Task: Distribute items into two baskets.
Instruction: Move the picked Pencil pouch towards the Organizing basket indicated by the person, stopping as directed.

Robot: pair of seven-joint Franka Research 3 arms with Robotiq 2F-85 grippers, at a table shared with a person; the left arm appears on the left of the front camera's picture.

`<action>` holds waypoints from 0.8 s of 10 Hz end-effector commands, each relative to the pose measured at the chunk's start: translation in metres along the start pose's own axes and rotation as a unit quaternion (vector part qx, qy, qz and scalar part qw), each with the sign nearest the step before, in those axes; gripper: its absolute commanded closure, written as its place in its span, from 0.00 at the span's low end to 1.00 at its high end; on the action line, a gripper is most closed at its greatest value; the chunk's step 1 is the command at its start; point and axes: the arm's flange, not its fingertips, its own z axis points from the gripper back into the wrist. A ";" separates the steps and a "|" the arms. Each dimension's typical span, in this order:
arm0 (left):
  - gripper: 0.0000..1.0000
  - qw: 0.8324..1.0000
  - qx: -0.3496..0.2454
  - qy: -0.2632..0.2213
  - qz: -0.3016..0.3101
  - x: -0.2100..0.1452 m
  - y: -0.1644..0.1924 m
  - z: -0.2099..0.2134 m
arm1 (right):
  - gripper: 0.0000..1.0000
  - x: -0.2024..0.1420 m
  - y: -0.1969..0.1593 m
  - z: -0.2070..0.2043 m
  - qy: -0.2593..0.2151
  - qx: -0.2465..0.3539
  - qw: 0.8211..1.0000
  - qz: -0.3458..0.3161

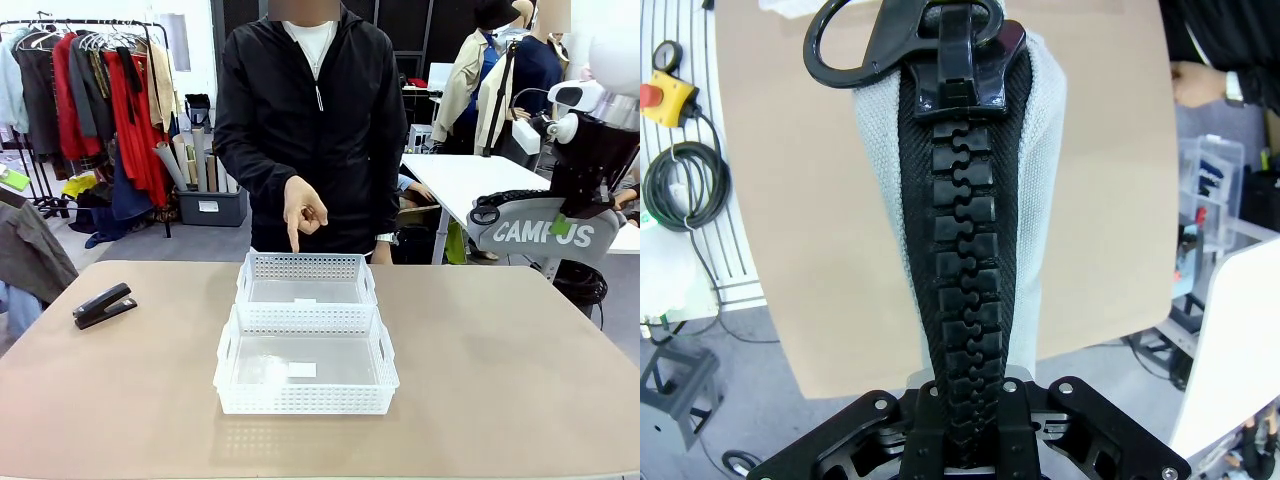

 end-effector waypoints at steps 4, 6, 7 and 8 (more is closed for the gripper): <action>0.00 1.000 0.001 -0.002 -0.001 0.000 -0.002 0.000 | 1.00 -0.001 0.001 0.001 -0.002 -0.003 1.000 -0.002; 0.00 1.000 0.001 -0.002 -0.001 0.000 -0.002 0.000 | 1.00 -0.001 0.001 0.001 -0.002 -0.003 1.000 -0.002; 0.00 1.000 0.001 -0.002 -0.001 0.000 -0.002 0.000 | 1.00 0.000 0.000 0.000 0.000 0.000 1.000 0.000; 0.00 1.000 0.001 -0.002 -0.001 0.000 -0.002 0.000 | 1.00 0.001 -0.008 -0.005 -0.006 0.006 1.000 0.001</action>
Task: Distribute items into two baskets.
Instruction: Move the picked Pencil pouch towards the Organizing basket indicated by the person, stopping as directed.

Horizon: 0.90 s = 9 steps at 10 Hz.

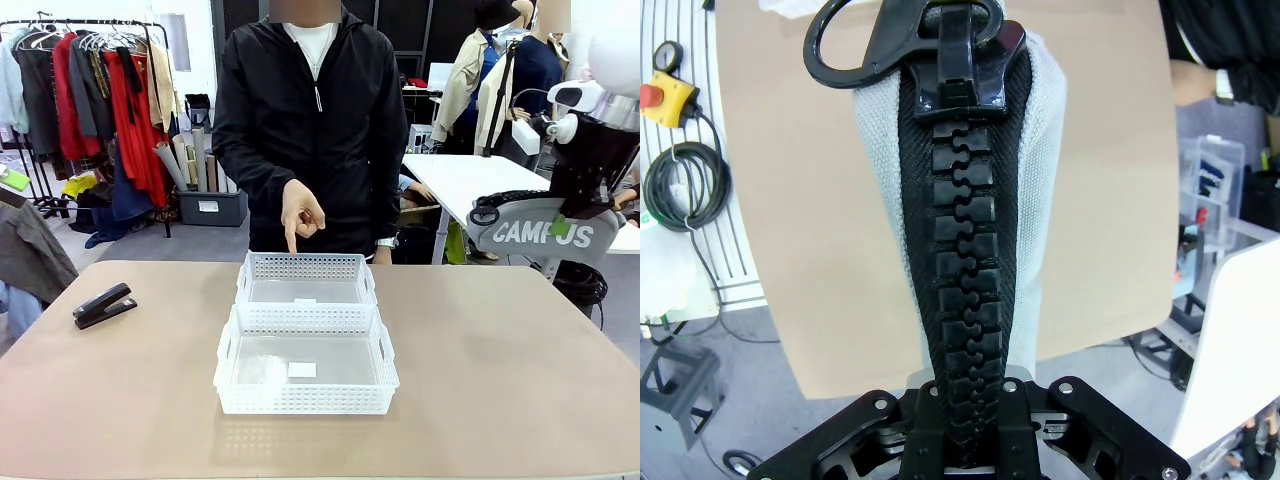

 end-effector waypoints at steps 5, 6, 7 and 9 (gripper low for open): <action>0.00 1.000 0.001 -0.002 -0.001 0.000 -0.002 0.000 | 1.00 0.030 -0.054 -0.022 -0.002 0.014 1.000 0.021; 0.00 1.000 0.001 -0.002 -0.001 0.000 -0.002 0.000 | 1.00 0.037 -0.064 -0.027 0.003 0.020 1.000 0.023; 0.00 1.000 0.001 -0.002 -0.001 0.000 -0.002 0.000 | 1.00 0.044 -0.071 -0.031 0.011 0.025 0.999 0.023; 0.00 1.000 0.001 -0.002 -0.001 0.000 -0.002 0.000 | 1.00 0.061 -0.087 -0.042 0.028 0.031 0.999 0.019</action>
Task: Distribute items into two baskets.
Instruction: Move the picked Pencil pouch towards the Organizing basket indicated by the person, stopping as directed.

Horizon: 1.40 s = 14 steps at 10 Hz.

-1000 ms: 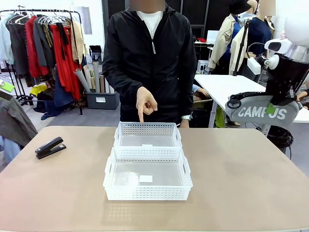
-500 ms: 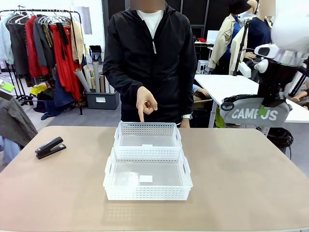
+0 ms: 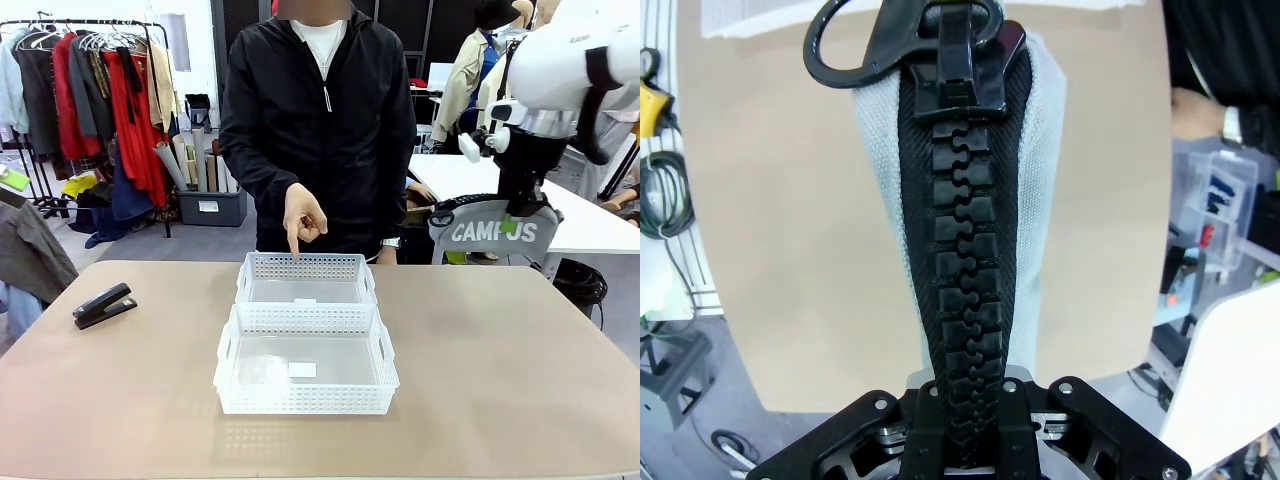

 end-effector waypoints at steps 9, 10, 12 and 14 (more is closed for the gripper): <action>0.00 1.000 0.001 -0.002 -0.001 0.000 -0.002 0.000 | 1.00 0.073 -0.041 -0.042 0.040 -0.008 0.999 0.025; 0.00 1.000 0.001 -0.002 -0.001 0.000 -0.002 0.000 | 1.00 0.079 -0.043 -0.049 0.041 -0.004 0.999 0.026; 0.00 1.000 0.001 -0.002 -0.001 0.000 -0.002 0.000 | 1.00 0.092 -0.046 -0.059 0.036 -0.005 0.999 0.034; 0.00 1.000 0.001 -0.002 -0.001 0.000 -0.002 0.000 | 1.00 0.104 -0.048 -0.067 0.032 -0.005 0.999 0.038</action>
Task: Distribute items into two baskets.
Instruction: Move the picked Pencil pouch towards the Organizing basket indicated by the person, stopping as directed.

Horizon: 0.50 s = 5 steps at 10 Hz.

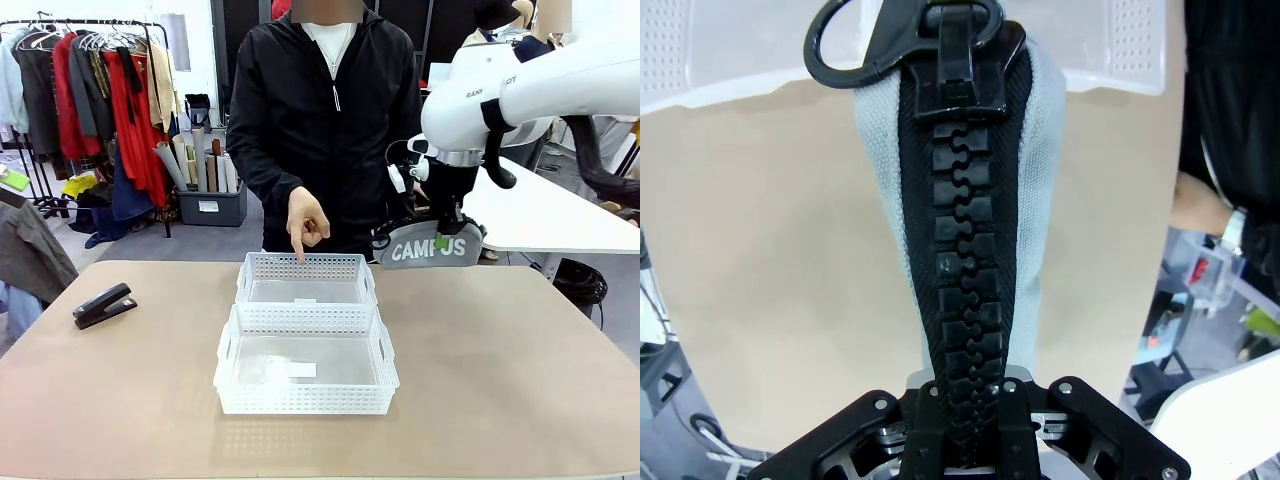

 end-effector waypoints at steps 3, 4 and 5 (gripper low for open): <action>0.00 1.000 0.001 -0.002 -0.001 0.000 -0.002 0.000 | 1.00 0.024 -0.014 -0.013 0.010 -0.009 1.000 -0.001; 0.00 1.000 0.001 -0.002 -0.001 0.000 -0.002 0.000 | 1.00 0.031 -0.017 -0.018 0.012 -0.007 1.000 -0.001; 0.00 1.000 0.001 -0.002 -0.001 0.000 -0.002 0.000 | 1.00 0.035 -0.019 -0.020 0.010 -0.011 1.000 -0.007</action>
